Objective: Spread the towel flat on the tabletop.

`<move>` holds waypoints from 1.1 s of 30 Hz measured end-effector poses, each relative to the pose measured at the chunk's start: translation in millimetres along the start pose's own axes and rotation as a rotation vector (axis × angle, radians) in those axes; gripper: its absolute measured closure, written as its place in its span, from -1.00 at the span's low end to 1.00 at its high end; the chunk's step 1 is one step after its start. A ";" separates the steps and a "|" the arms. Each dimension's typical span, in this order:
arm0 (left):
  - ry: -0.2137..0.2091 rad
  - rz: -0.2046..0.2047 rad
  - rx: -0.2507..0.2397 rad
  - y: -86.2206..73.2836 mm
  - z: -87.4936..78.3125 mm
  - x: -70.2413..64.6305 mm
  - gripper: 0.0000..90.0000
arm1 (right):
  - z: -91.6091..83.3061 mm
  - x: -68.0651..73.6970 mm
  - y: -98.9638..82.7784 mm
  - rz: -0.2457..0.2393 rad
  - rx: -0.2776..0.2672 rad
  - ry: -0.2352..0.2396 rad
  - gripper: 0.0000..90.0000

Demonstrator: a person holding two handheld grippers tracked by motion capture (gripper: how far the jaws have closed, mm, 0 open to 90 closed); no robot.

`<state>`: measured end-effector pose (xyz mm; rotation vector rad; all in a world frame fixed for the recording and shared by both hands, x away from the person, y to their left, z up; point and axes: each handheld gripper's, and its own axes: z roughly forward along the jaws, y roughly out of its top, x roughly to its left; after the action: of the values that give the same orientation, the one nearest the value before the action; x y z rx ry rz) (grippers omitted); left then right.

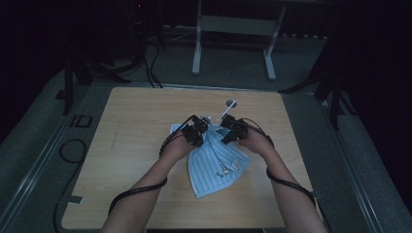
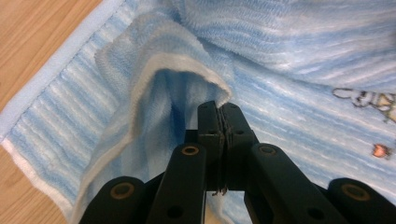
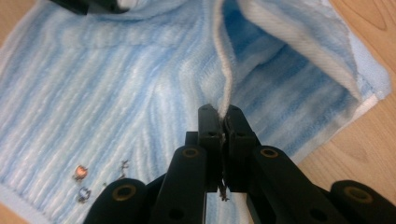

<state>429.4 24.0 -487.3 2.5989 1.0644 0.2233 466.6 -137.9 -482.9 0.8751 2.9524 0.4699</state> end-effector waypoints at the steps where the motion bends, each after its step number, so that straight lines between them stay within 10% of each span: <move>1: 0.002 0.009 0.002 -0.4 -2.2 -0.6 0.96 | -1.2 1.2 -0.7 -0.007 0.001 -0.003 0.95; 23: -0.055 0.016 -0.078 -61.8 -56.0 0.5 0.97 | -50.2 25.3 -89.8 -0.009 -0.094 -0.065 0.95; 33: -0.111 0.037 -0.099 -104.2 -64.1 -19.2 0.97 | -61.5 70.6 -147.1 -0.036 -0.153 -0.024 0.94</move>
<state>330.8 95.4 -464.5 2.5122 0.9438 0.1355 322.6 -234.4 -463.2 0.8036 2.8588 0.6683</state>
